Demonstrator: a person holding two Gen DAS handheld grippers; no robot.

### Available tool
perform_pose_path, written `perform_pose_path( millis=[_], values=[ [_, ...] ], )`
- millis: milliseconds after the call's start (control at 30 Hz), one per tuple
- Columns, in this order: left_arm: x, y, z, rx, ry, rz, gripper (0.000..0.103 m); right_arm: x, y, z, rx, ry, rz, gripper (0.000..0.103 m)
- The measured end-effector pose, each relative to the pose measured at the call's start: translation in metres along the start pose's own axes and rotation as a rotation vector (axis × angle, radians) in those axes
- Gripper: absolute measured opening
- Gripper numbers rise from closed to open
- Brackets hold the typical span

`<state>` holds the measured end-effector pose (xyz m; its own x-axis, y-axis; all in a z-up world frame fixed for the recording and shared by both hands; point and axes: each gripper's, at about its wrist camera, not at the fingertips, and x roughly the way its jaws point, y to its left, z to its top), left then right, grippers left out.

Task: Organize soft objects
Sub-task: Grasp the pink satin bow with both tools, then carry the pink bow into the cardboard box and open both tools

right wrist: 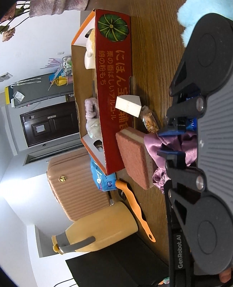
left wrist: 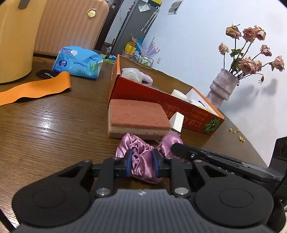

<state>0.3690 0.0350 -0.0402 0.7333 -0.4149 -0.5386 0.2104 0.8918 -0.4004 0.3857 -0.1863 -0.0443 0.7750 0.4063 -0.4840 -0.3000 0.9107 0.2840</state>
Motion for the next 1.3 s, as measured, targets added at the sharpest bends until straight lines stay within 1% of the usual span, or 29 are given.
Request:
perform_pose_path(
  millis=[67,167,300,400,467,533,600,700,767,833,867,933,1000,1067,1133,1233,1300],
  values=[
    [-0.013,-0.007,-0.002,-0.004,-0.009,0.005,0.02,-0.006,0.005,-0.001,-0.015,-0.006,-0.007,0.007],
    [-0.044,-0.018,-0.014,0.005,-0.04,-0.005,0.02,-0.035,0.023,-0.005,-0.053,-0.035,-0.004,0.007],
    [-0.088,-0.027,-0.037,-0.036,-0.047,-0.018,0.02,-0.078,0.037,-0.019,-0.038,-0.054,0.041,0.007],
    [-0.112,-0.039,-0.049,-0.028,-0.056,-0.024,0.02,-0.105,0.046,-0.034,-0.041,-0.058,0.052,0.007],
    [-0.121,-0.047,-0.055,-0.003,-0.053,-0.021,0.02,-0.12,0.05,-0.041,-0.049,-0.067,0.045,0.007],
    [-0.124,-0.055,-0.059,0.004,-0.039,-0.025,0.02,-0.131,0.049,-0.046,-0.036,-0.071,0.043,0.007],
    [-0.125,-0.063,-0.06,0.018,-0.042,-0.031,0.02,-0.14,0.047,-0.049,-0.02,-0.079,0.035,0.007],
    [-0.125,-0.077,-0.053,0.055,-0.057,-0.059,0.02,-0.153,0.043,-0.047,-0.019,-0.104,0.011,0.007],
    [-0.122,-0.086,-0.04,0.08,-0.076,-0.091,0.02,-0.159,0.035,-0.038,-0.01,-0.134,0.004,0.007],
    [-0.114,-0.096,-0.019,0.118,-0.104,-0.114,0.02,-0.163,0.025,-0.021,-0.005,-0.168,0.003,0.007],
    [-0.106,-0.101,-0.003,0.138,-0.113,-0.126,0.02,-0.164,0.02,-0.011,-0.002,-0.186,0.004,0.007],
    [-0.089,-0.109,0.025,0.164,-0.122,-0.145,0.02,-0.158,0.008,0.017,-0.009,-0.222,-0.003,0.007],
    [-0.064,-0.114,0.062,0.188,-0.129,-0.153,0.02,-0.146,-0.005,0.05,-0.011,-0.242,-0.007,0.007],
    [-0.035,-0.113,0.098,0.18,-0.12,-0.164,0.02,-0.124,-0.022,0.088,0.0,-0.247,-0.008,0.007],
    [0.002,-0.108,0.133,0.149,-0.079,-0.168,0.02,-0.097,-0.041,0.121,0.029,-0.232,-0.007,0.007],
    [0.062,-0.103,0.176,0.118,-0.025,-0.146,0.02,-0.047,-0.074,0.166,0.069,-0.178,-0.025,0.007],
    [0.107,-0.099,0.199,0.104,0.013,-0.111,0.02,-0.012,-0.094,0.191,0.089,-0.133,-0.047,0.007]
  ],
)
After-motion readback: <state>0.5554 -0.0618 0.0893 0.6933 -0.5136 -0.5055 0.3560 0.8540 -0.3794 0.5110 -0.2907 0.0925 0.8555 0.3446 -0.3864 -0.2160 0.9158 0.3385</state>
